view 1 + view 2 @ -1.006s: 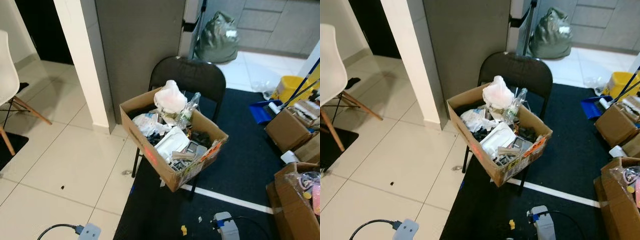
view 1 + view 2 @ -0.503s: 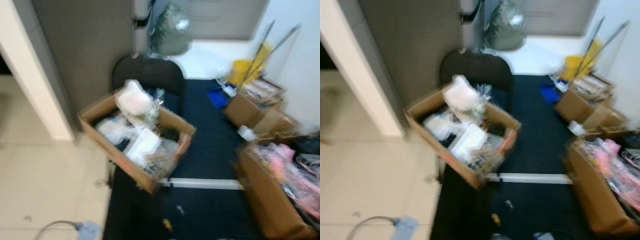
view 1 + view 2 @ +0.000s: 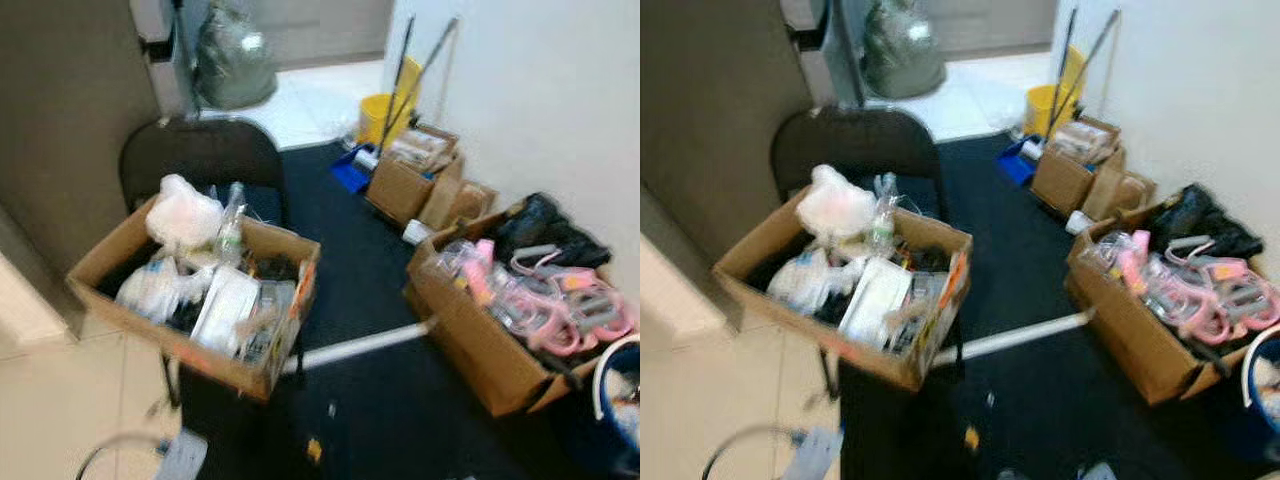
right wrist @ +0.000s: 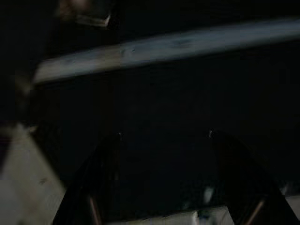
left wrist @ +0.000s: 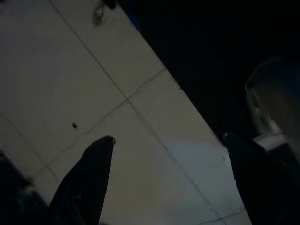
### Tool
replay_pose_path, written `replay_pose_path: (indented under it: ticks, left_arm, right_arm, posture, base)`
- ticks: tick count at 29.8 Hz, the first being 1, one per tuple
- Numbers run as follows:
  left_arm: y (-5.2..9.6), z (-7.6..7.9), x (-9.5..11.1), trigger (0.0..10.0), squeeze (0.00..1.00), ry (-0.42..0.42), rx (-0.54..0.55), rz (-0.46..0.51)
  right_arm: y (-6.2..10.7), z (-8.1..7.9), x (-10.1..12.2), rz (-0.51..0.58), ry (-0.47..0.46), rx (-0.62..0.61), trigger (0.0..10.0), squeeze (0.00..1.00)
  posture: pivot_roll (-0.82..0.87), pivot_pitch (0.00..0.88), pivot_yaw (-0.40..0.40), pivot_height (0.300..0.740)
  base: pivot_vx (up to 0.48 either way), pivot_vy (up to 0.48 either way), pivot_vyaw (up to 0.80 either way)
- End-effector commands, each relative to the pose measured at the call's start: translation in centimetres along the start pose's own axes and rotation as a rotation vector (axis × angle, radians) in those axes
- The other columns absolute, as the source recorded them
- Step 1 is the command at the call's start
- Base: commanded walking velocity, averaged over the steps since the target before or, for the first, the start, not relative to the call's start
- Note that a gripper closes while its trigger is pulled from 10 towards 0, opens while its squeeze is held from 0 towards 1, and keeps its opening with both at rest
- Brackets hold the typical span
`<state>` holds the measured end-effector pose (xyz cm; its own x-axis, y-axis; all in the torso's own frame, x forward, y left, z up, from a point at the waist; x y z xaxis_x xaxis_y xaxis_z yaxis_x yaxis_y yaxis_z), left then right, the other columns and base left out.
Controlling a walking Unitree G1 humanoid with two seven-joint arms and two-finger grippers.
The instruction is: Picking trash to rubbish bin
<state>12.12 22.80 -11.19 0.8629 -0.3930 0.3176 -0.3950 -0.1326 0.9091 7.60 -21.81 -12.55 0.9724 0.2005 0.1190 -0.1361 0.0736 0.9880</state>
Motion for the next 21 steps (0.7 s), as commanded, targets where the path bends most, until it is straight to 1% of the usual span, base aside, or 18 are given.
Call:
replay_pose_path:
  ticks: [1, 2, 3, 5, 7, 8, 10, 11, 12, 13, 14, 15, 16, 17, 19, 20, 21]
  left_arm:
    - [0.0, -1.3, 0.5, 10.0, 0.00, 0.003, 0.048, 0.016]
    - [0.0, -1.7, 0.6, 10.0, 0.00, 0.005, 0.060, 0.019]
    - [0.0, -1.7, 0.6, 10.0, 0.00, 0.005, 0.060, 0.019]
    - [0.0, -2.9, 1.0, 10.0, 0.00, 0.012, 0.092, 0.032]
    - [0.1, -3.6, 1.3, 10.0, 0.00, 0.014, 0.107, 0.039]
    - [0.1, -3.9, 1.4, 10.0, 0.00, 0.030, 0.117, 0.037]
    - [0.1, -3.9, 1.4, 10.0, 0.00, 0.034, 0.119, 0.036]
    - [0.1, -4.0, 1.5, 10.0, 0.00, 0.038, 0.118, 0.038]
    - [0.1, -4.1, 1.4, 10.0, 0.00, 0.038, 0.116, 0.035]
    - [0.1, -4.0, 1.2, 10.0, 0.00, 0.016, 0.108, 0.023]
    - [0.1, -4.0, 1.2, 10.0, 0.00, 0.016, 0.108, 0.023]
    - [0.1, -4.0, 1.6, 10.0, 0.00, 0.016, 0.105, 0.025]
    - [0.1, -4.0, 1.6, 10.0, 0.00, 0.016, 0.105, 0.025]
    - [0.0, -4.0, 2.3, 10.0, 0.00, 0.034, 0.111, 0.050]
    - [-0.1, -3.8, 2.8, 10.0, 0.00, 0.029, 0.113, 0.064]
    - [-0.1, -3.8, 3.2, 10.0, 0.00, 0.057, 0.119, 0.076]
    - [-0.1, -3.8, 3.7, 10.0, 0.00, 0.100, 0.131, 0.089]
  right_arm:
    - [0.0, 0.2, -0.3, -0.012, 0.011, -0.015, 10.0, 0.00]
    - [0.0, 0.1, -0.3, -0.013, 0.013, -0.017, 10.0, 0.00]
    - [0.0, 0.1, -0.3, -0.013, 0.013, -0.017, 10.0, 0.00]
    - [0.0, 0.0, -0.2, -0.007, 0.012, -0.026, 10.0, 0.00]
    - [0.0, 0.0, -0.1, 0.000, 0.004, -0.036, 10.0, 0.00]
    - [0.0, 0.2, 0.4, 0.012, 0.003, -0.051, 10.0, 0.00]
    - [0.0, 0.3, 0.5, 0.015, 0.004, -0.054, 10.0, 0.00]
    - [0.1, 0.6, 0.9, 0.025, -0.006, -0.063, 10.0, 0.00]
    - [0.1, 1.0, 1.4, 0.040, -0.024, -0.078, 10.0, 0.00]
    - [0.2, 1.4, 2.0, 0.060, -0.054, -0.096, 10.0, 0.00]
    - [0.2, 1.4, 2.0, 0.060, -0.054, -0.096, 10.0, 0.00]
    - [0.4, 2.0, 2.8, 0.084, -0.080, -0.118, 10.0, 0.00]
    - [0.4, 2.0, 2.8, 0.084, -0.080, -0.118, 10.0, 0.00]
    - [0.4, 2.3, 3.0, 0.085, -0.052, -0.130, 10.0, 0.00]
    - [0.5, 2.6, 3.0, 0.079, -0.020, -0.139, 10.0, 0.00]
    - [0.5, 2.9, 3.0, 0.075, -0.017, -0.146, 10.0, 0.00]
    - [0.7, 3.7, 3.1, 0.073, -0.012, -0.164, 10.0, 0.00]
  posture:
    - [0.09, 0.014, 0.041, 0.740]
    - [0.09, 0.017, 0.050, 0.740]
    - [0.09, 0.017, 0.050, 0.740]
    - [0.10, 0.025, 0.068, 0.740]
    - [0.11, 0.026, 0.076, 0.740]
    - [0.10, 0.016, 0.088, 0.740]
    - [0.10, 0.016, 0.088, 0.740]
    - [0.08, 0.009, 0.104, 0.740]
    - [0.07, 0.027, 0.108, 0.740]
    - [0.07, 0.026, 0.108, 0.740]
    - [0.07, 0.026, 0.108, 0.740]
    - [0.09, 0.035, 0.081, 0.740]
    - [0.09, 0.035, 0.081, 0.740]
    - [0.11, 0.041, 0.055, 0.740]
    - [0.11, 0.039, 0.044, 0.740]
    - [0.12, 0.031, -0.004, 0.740]
    - [0.11, 0.040, -0.018, 0.740]
  base:
    - [0.000, 0.000, -0.79]
    - [0.000, 0.000, -0.79]
    - [0.000, 0.000, -0.79]
    - [0.000, 0.000, -0.79]
    - [0.000, 0.000, -0.79]
    - [0.000, 0.000, -0.79]
    - [0.000, 0.000, -0.79]
    - [0.000, 0.000, -0.79]
    - [0.000, 0.000, -0.79]
    - [0.000, 0.000, -0.79]
    - [0.000, 0.000, -0.79]
    - [0.000, 0.000, -0.79]
    - [0.000, 0.000, -0.79]
    - [0.000, 0.000, -0.79]
    - [0.000, 0.000, -0.79]
    - [0.000, 0.000, -0.79]
    - [0.000, 0.000, -0.79]
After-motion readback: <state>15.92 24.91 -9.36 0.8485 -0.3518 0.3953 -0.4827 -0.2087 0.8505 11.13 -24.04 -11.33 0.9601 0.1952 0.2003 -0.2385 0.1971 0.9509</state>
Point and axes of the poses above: a point about 5 cm out from each wrist's last joint towards the gripper, its own y axis pointing back from the gripper into the wrist, its own x axis along the axis of the wrist's last joint, z = x × y, the point moved 1 cm from there along -y, pointing out of the wrist towards the gripper, and after that the axes turned 2 degrees about -y, right-handed, at the moved point
